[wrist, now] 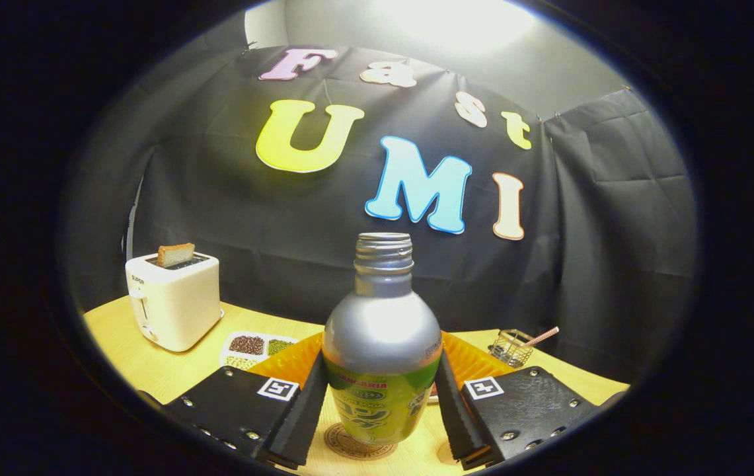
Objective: Take the bottle from table, then pour the juice into the cup, finally place the bottle on the coaster
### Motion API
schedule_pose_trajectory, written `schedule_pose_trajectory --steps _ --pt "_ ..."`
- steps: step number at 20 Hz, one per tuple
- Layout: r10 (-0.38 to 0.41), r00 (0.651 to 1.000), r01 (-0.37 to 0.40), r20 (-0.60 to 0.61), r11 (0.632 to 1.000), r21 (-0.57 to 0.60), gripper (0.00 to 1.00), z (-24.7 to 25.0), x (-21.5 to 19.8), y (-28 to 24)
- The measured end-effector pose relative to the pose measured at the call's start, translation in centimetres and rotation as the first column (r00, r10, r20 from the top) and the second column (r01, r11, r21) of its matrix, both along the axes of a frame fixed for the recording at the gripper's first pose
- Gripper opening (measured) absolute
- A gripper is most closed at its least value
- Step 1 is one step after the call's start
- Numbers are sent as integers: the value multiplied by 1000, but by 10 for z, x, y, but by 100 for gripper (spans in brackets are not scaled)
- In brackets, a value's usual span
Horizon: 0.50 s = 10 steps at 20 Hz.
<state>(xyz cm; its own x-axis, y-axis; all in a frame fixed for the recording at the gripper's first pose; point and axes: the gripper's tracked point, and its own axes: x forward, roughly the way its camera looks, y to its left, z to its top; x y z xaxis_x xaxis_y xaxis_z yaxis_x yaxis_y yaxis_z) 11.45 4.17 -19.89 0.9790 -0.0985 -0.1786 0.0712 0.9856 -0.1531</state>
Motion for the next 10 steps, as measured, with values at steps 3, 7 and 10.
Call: schedule_pose_trajectory --steps 3,7,10 --pt "-7 1000 7 -11 998 57 77 -13 2 -5" --pt "-6 1000 7 -2 989 147 77 -27 3 -10" --pt "-10 1000 12 -8 980 198 77 -37 3 -14"
